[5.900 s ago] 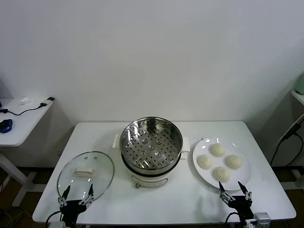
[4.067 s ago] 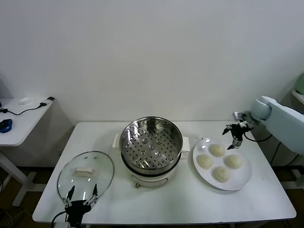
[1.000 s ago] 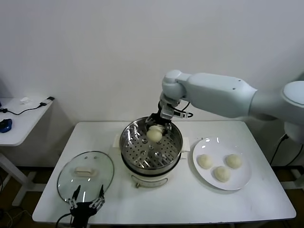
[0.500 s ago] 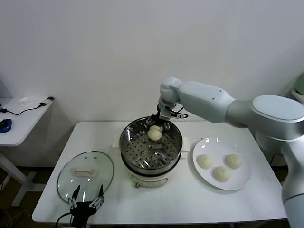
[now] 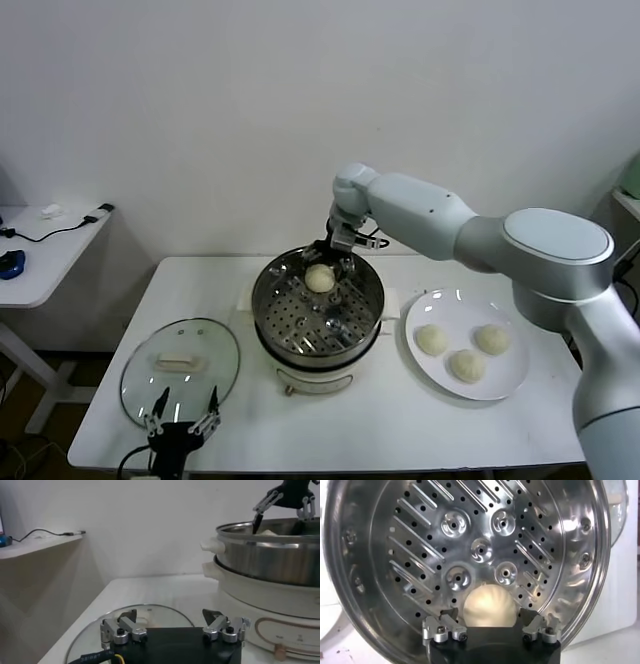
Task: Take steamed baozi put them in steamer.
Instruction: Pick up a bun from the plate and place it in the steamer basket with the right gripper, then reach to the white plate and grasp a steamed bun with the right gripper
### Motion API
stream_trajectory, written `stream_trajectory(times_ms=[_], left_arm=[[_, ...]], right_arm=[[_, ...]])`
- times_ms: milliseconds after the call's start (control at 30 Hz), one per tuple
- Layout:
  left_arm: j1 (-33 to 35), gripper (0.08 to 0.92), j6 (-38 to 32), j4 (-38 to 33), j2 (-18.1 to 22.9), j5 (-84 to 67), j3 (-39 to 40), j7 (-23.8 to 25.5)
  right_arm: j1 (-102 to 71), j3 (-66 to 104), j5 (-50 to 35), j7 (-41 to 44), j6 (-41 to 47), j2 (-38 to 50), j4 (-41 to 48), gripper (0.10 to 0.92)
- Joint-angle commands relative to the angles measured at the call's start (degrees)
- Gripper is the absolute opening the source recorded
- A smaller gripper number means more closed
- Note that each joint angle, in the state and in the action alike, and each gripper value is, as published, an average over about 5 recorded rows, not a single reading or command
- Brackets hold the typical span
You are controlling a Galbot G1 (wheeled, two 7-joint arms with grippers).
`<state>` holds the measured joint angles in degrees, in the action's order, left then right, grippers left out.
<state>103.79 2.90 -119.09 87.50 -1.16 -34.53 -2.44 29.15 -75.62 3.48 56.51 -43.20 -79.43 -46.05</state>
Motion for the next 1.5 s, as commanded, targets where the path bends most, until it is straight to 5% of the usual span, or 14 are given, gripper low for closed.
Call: stream_trajectory(times_ms=[33,333,600,833,1500], left_arm=[[0.07,0.823,0.03,-0.13,0.11,0.23,0.33,0.03],[0.31,0.823,-0.02,-0.47,0.26,0.96,1.36,0.02],[0.19,0.823,-0.29,-0.78,0.21,0.81,1.16,-0.04],[0.23,0.823,-0.42,-1.00,0.27,0.70,0.51,-0.09],[1.18,0.823,-0.88,-0.75,1.30,1.52,-0.24,-0.14]], right_arm=[[5.59,-1.33,-7.49,1.57,-0.22,3.75,-5.34,0.823],[24.51,-16.61,-39.28,8.03,22.22,22.84,-20.83,0.823],[25.49,-28.76,-36.22,1.92,42.84,39.56,-29.77,0.823],[17.80,-29.81,-37.72,-5.90,56.26,45.57,-41.19,0.823],[-7.55,-10.32,-31.59,-10.82,61.40,38.32,-26.42,0.823]])
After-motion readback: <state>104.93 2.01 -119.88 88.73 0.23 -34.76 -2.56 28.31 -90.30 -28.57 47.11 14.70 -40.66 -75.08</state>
